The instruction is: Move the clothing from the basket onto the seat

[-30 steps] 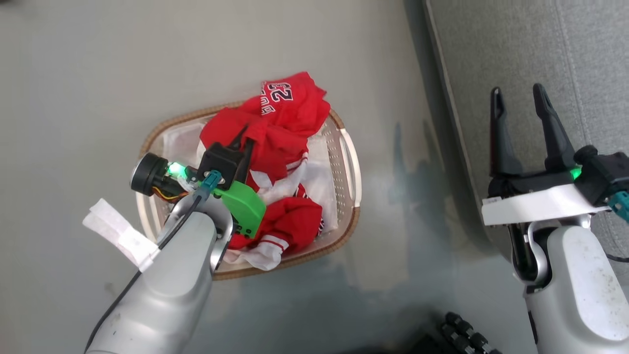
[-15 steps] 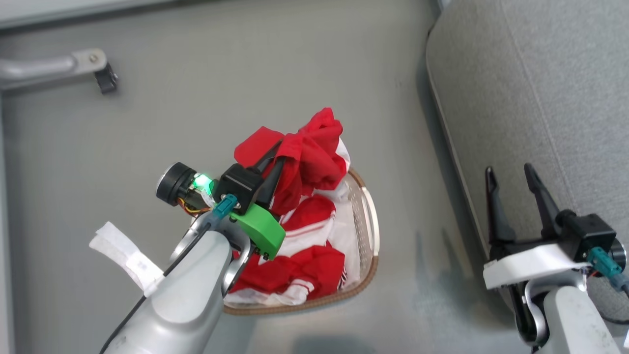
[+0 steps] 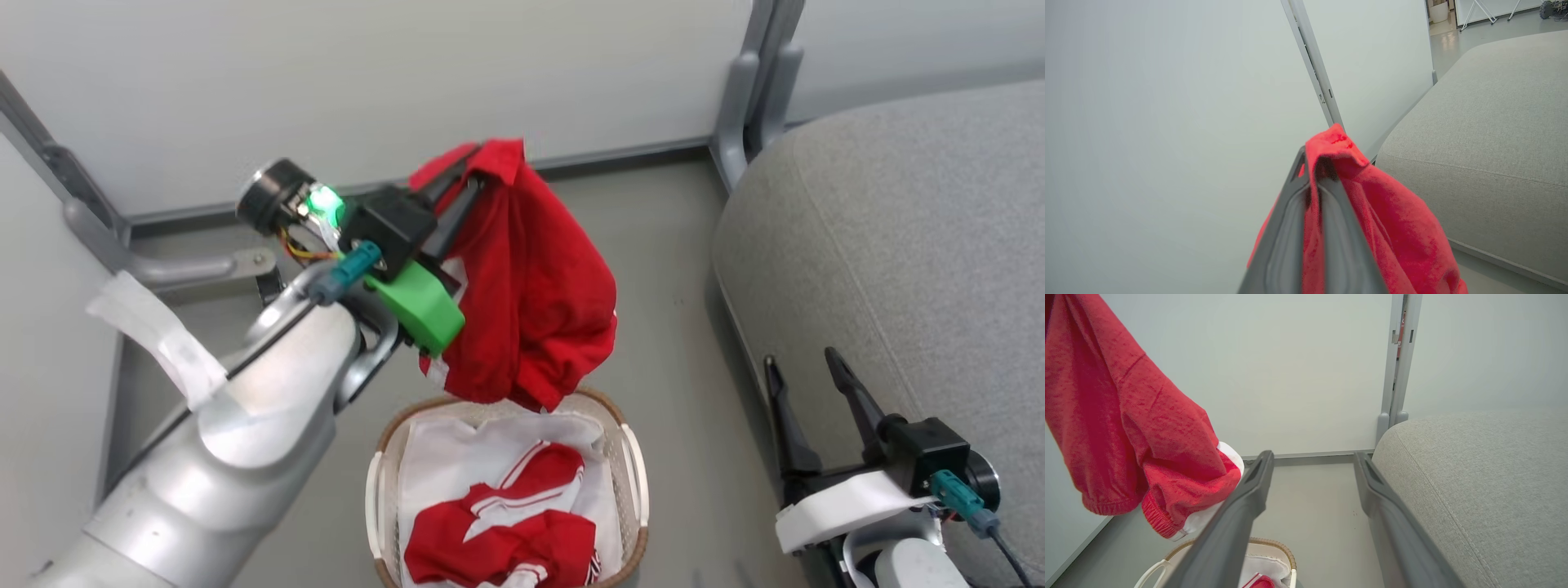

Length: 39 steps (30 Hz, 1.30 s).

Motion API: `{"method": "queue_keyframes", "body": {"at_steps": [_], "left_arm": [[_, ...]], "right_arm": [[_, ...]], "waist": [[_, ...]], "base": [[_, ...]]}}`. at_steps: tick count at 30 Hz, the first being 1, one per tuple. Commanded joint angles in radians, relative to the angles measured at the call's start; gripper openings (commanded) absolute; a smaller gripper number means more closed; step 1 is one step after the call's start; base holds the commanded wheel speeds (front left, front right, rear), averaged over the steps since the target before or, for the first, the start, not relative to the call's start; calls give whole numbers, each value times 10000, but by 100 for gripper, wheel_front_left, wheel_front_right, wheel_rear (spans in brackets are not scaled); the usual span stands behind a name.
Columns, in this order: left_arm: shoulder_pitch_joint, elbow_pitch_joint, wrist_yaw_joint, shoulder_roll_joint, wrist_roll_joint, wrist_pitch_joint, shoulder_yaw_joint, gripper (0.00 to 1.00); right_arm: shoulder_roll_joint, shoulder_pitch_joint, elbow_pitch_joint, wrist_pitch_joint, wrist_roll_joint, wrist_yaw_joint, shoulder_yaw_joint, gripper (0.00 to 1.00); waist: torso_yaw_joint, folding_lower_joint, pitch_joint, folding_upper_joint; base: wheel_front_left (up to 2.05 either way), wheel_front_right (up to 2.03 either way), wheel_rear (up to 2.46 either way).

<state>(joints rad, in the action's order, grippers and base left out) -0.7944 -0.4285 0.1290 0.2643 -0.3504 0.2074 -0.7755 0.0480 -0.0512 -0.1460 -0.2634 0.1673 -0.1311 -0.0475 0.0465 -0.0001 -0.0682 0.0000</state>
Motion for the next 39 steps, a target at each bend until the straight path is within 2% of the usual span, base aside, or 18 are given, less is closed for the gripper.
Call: {"method": "queue_keyframes", "body": {"at_steps": [1,13,19,23,27,34,39], "left_arm": [[-333,100,22,127,-58,-60,-3,0],[-1571,244,23,178,-190,-90,-164,0],[-1647,343,23,77,-188,38,-337,0],[-1573,522,22,-52,-198,74,-503,0],[-1520,717,22,-108,-205,69,-620,0],[-1363,1039,-19,-84,-262,6,-788,0],[-1235,1236,-49,-86,-368,-89,-848,0]], "right_arm": [[42,-37,53,-21,-62,7,-129,100],[39,-1555,-25,-20,-706,7,-1524,100],[49,-2797,-1263,-18,-1096,7,-2710,100],[51,-3638,-2326,-20,-1291,8,-2940,100],[275,-4243,-3101,-19,-1044,8,-3335,100],[864,-5245,-4306,-19,295,10,-5595,100],[723,-5937,-4722,-19,884,10,-6363,100]], "waist": [[-137,1,649,0],[-9,1,701,0],[-79,1,723,0],[-237,1,756,0],[-364,1,808,0],[-485,1,890,0],[-521,1,873,0]], "base": [[0,0,0],[0,0,0],[0,0,0],[0,0,0],[0,0,0],[0,0,0],[0,0,0]]}}
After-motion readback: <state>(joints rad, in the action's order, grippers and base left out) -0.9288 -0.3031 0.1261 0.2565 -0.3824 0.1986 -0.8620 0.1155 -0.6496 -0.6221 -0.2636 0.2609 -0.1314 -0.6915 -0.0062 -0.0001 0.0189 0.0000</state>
